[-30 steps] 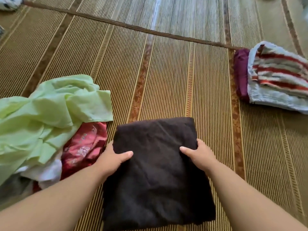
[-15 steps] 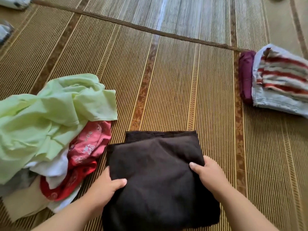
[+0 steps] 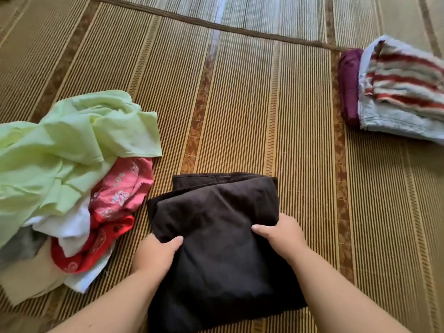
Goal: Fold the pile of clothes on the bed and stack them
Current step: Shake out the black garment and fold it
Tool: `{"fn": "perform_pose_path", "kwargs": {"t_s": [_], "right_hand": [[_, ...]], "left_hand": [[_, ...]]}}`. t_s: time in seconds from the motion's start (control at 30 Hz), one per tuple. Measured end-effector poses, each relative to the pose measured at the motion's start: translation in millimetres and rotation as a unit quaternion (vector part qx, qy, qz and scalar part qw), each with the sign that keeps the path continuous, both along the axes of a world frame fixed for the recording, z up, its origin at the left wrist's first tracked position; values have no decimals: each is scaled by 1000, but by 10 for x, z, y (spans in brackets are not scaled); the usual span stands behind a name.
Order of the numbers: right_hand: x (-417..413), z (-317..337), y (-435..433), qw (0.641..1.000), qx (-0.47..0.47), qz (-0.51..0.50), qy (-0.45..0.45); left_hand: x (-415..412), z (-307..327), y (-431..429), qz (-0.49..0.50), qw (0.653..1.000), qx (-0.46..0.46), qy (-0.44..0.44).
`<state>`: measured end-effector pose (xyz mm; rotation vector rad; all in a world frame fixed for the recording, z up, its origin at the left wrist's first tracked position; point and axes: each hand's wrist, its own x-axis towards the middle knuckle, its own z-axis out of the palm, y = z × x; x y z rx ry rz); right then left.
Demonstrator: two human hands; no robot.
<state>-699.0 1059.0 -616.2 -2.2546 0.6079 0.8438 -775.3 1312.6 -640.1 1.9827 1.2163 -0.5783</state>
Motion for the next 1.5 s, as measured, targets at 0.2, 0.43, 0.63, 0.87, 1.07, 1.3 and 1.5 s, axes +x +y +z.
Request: {"fn": "perform_pose_path", "kwargs": {"t_s": [0.2,0.43,0.63,0.87,1.07,1.3,1.5], "right_hand": [[-94,60,-14,988,131,-78,5],[-198,496,-544,978,137,-149,-60],[-131,1006,-1401,963,125,-195,-137],[337,1204,-2705,949,101,-212,-210],[1388,1487,-3728,945,79,-168,-268],[2640,1850,-4240,928,120,-116,-334],[3376,1608,-4411,939,44,-123,-319]], "left_hand": [[50,-7,103,65,985,-143,-69],[315,328,-178,-9,938,-332,-100],[802,827,-1085,-94,922,-346,-145],[1548,1184,-2574,-166,916,-324,-167],[2463,1477,-3634,-158,903,-321,-238],[3605,1845,-4087,-138,887,-286,-333],[4270,1709,-4290,-194,927,-13,-320]]}}
